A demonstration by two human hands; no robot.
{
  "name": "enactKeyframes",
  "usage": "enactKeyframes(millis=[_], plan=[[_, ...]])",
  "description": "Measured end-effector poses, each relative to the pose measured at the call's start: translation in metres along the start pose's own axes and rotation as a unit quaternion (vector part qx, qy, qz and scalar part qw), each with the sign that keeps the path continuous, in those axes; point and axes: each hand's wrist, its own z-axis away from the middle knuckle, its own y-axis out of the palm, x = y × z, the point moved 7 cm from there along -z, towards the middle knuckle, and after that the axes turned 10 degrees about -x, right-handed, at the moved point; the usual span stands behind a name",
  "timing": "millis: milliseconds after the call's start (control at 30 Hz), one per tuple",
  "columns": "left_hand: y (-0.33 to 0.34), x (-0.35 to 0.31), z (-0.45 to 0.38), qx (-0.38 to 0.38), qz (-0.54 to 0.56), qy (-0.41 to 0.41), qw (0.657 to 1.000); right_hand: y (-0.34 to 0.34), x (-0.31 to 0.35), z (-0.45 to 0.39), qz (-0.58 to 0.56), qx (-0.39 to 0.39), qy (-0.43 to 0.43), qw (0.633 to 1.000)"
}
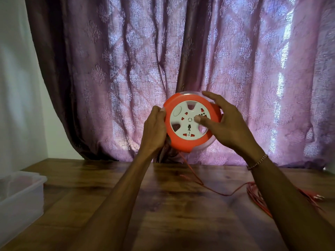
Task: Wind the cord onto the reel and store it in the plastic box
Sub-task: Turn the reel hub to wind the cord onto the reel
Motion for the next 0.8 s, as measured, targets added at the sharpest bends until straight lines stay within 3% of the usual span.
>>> enactKeyframes(millis=[267, 333, 433, 533, 633, 800], plan=[[-0.004, -0.003, -0.005, 0.004, -0.001, 0.021, 1.0, 0.008, -0.01, -0.002, -0.045, 0.026, 0.006, 0.999], [-0.006, -0.003, -0.005, -0.008, -0.003, 0.025, 1.0, 0.007, -0.008, -0.002, 0.001, 0.016, -0.026, 1.0], [-0.007, -0.004, -0.003, -0.016, -0.004, 0.039, 0.999, 0.007, 0.014, 0.004, 0.115, -0.001, -0.175, 0.978], [-0.007, -0.005, -0.001, -0.027, -0.011, 0.05, 0.998, 0.017, 0.036, 0.015, 0.167, 0.061, -0.302, 0.937], [-0.008, -0.007, -0.001, -0.031, -0.014, 0.046, 0.998, 0.032, 0.038, 0.023, 0.271, 0.139, -0.288, 0.908], [-0.007, -0.012, 0.003, -0.036, -0.025, 0.057, 0.997, 0.031, 0.046, 0.027, 0.328, 0.107, -0.281, 0.896]])
